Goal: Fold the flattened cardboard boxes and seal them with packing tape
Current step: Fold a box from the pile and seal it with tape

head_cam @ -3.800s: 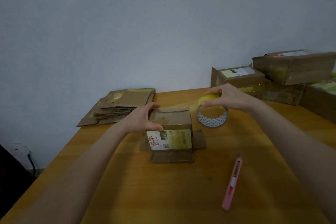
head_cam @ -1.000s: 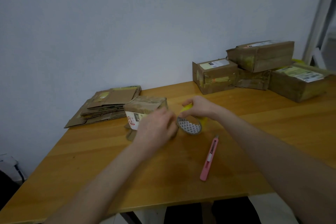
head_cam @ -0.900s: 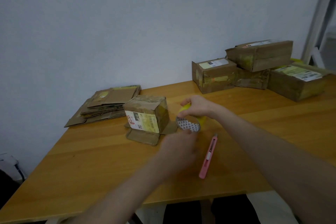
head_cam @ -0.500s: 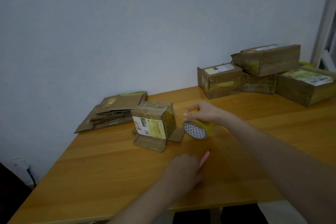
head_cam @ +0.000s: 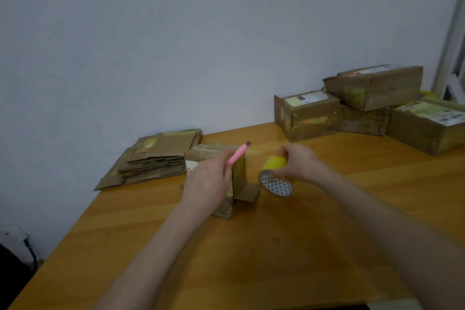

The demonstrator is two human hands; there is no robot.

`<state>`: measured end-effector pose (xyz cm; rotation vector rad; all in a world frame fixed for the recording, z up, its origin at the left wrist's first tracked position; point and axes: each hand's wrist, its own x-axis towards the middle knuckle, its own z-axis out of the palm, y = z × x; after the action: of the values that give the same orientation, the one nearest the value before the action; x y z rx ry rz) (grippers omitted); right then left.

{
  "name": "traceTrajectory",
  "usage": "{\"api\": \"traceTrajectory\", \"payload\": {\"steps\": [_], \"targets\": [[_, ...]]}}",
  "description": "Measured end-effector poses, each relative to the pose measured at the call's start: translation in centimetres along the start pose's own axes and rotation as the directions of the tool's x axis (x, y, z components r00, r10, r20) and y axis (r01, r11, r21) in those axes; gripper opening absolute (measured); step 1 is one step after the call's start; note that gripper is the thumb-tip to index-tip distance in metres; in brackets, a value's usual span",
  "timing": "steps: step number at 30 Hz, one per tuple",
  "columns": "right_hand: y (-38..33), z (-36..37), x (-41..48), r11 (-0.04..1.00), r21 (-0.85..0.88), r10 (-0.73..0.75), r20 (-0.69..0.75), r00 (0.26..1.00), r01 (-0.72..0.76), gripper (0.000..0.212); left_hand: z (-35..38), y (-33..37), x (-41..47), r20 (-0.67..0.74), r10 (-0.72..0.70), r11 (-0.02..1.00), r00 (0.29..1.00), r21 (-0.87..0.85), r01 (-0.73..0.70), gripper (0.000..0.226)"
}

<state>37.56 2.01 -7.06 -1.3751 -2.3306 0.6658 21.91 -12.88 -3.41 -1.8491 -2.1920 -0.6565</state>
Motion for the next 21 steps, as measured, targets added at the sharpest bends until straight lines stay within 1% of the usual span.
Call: {"api": "traceTrajectory", "payload": {"steps": [3, 6, 8, 12, 14, 18, 21], "targets": [[0.6, 0.3, -0.4, 0.996, 0.06, -0.059, -0.015, 0.998, 0.06, 0.057, 1.2, 0.4, 1.3, -0.002, 0.016, 0.998, 1.0, 0.056, -0.016, 0.036], [0.7, 0.2, -0.6, 0.993, 0.104, -0.06, -0.028, 0.998, 0.063, 0.056, 1.7, 0.1, 2.3, -0.013, 0.016, 0.985, 1.0, 0.174, -0.013, 0.035], [0.8, 0.0, -0.6, 0.99, 0.125, -0.06, -0.014, 0.998, 0.061, 0.06, 2.1, -0.4, 2.7, 0.014, -0.001, 0.977, 1.0, 0.215, -0.002, 0.034], [1.1, -0.2, -0.7, 0.987, 0.145, -0.074, 0.021, 0.997, 0.07, 0.068, 2.9, -1.5, 2.2, 0.084, -0.029, 0.985, 0.996, 0.171, 0.014, 0.032], [1.2, -0.2, -0.8, 0.987, 0.139, -0.082, 0.025, 0.996, 0.078, 0.065, 3.2, -1.8, 1.8, 0.081, -0.03, 0.99, 0.996, 0.137, 0.018, 0.029], [1.1, 0.0, -0.9, 0.993, 0.085, -0.077, -0.002, 0.997, 0.077, 0.058, 3.9, -1.8, 1.2, 0.081, -0.033, 0.999, 0.996, 0.024, 0.031, 0.029], [1.2, -0.3, -0.8, 0.994, 0.072, -0.075, -0.035, 0.997, 0.077, 0.055, 4.6, -1.5, 1.2, 0.069, -0.043, 0.999, 0.997, -0.022, 0.045, 0.029]]}}
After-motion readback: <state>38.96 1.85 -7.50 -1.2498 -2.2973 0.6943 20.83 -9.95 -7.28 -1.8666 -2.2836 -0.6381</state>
